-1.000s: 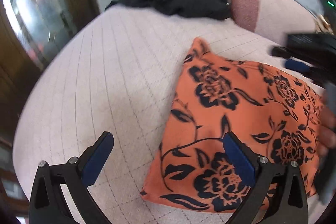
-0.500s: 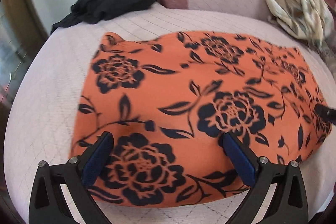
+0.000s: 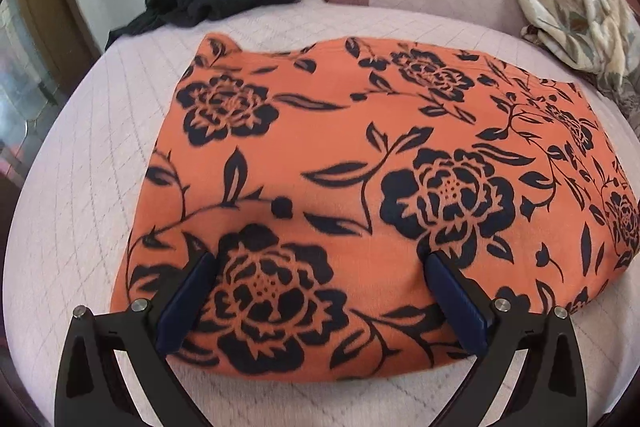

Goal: Fold small clothes
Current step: 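Press and smooth the folded blouse flat with both grippers, then grasp the folded blouse edge with both grippers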

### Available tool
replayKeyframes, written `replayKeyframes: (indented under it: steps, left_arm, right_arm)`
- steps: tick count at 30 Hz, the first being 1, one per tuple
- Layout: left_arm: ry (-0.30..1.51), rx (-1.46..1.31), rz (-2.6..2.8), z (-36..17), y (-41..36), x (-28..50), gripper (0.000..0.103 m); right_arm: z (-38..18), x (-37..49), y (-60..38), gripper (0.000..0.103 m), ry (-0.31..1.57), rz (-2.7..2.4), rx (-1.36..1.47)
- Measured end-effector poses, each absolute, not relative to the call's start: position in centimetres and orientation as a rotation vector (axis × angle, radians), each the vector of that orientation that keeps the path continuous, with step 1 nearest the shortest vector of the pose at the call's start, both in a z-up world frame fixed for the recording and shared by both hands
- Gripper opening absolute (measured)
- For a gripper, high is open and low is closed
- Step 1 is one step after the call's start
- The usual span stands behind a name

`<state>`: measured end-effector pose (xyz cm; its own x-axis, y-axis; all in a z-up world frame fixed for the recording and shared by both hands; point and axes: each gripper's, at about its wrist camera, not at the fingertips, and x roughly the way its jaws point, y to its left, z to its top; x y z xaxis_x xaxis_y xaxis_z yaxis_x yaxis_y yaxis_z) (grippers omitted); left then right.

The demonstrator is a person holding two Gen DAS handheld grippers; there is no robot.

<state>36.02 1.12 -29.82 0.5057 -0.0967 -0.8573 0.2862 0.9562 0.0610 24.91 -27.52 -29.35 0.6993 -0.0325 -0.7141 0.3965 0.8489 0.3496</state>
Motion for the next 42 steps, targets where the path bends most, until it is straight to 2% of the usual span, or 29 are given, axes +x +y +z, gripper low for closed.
replayKeyframes:
  steps: [1,3,5,16,21,28,35,42]
  left_arm:
    - [1.032,0.192,-0.221,-29.7,1.2,35.8,0.103]
    - [1.044,0.177,-0.201,-29.3,1.2,34.9,0.103]
    - [1.043,0.157,-0.19,-29.0,1.5,33.9,0.103]
    - [0.996,-0.115,-0.152,-27.3,9.0,25.4,0.103]
    - [1.076,-0.298,-0.186,-27.8,12.1,25.8,0.103]
    - [1.053,-0.351,-0.235,-28.2,11.6,27.0,0.103]
    - [1.018,-0.365,-0.191,-28.1,11.4,28.8,0.103]
    - [0.949,-0.295,-0.116,-27.2,11.3,29.0,0.103]
  right_arm:
    - [-29.7,25.4,-27.9,0.046,0.775,-0.243,0.527]
    - [-31.3,26.6,-28.5,0.056,0.852,-0.236,0.559]
    - [-33.0,27.5,-29.1,0.056,0.934,-0.227,0.583]
    - [-29.7,24.6,-29.1,0.057,0.752,-0.099,0.719]
    - [-30.9,23.4,-28.4,0.067,0.753,0.039,0.962]
    - [-33.8,23.9,-26.2,0.068,0.83,0.069,1.118]
    - [-34.7,24.1,-27.1,0.069,0.831,0.022,1.172]
    - [-32.1,23.7,-28.0,0.068,0.758,0.072,1.065]
